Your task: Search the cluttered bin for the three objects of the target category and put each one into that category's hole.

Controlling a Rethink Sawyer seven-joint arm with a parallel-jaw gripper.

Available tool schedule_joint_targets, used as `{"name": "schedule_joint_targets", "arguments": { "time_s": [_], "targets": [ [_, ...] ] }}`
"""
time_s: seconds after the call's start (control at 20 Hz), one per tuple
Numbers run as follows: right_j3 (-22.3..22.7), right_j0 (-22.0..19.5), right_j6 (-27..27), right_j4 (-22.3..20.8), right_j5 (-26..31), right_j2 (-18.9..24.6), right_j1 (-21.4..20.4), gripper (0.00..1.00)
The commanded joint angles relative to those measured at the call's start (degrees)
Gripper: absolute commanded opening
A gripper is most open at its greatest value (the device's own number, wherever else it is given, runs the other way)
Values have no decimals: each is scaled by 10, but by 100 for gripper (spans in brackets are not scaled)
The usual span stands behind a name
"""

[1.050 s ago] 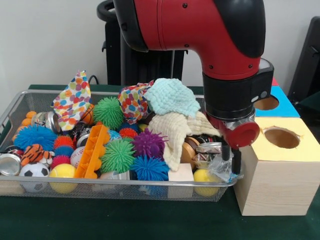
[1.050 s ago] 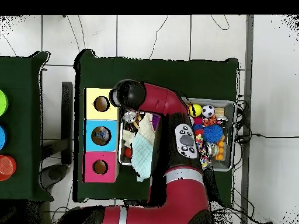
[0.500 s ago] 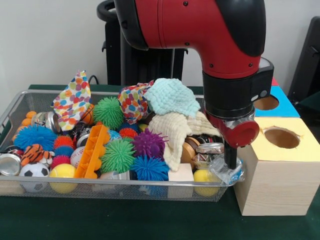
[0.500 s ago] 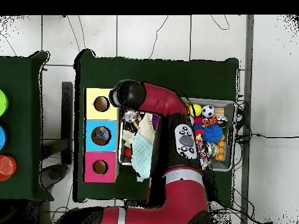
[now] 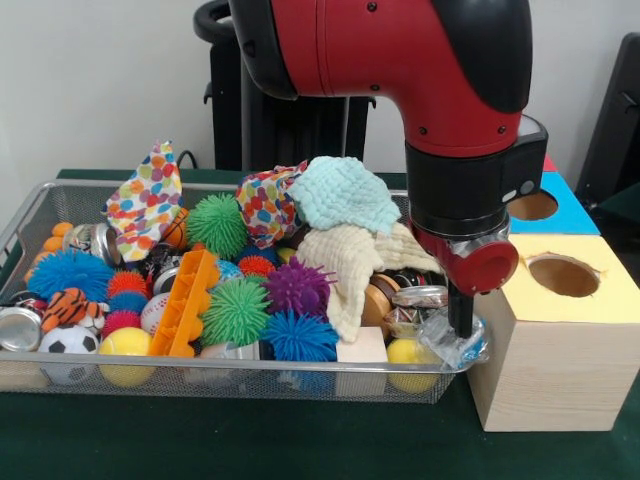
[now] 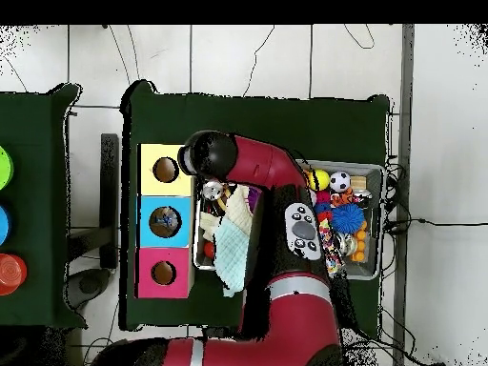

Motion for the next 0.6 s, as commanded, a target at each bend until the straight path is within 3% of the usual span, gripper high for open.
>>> {"name": "schedule_joint_targets", "arguments": {
  "time_s": [0.05,0.1,0.15,0.6],
  "targets": [
    [18,-1,-6,-29,19,4,46,0],
    [18,-2,-6,-28,22,4,46,0],
    [18,-2,-7,-27,25,5,46,100],
    [9,2,-1,-32,36,-8,49,100]
  ]
}}
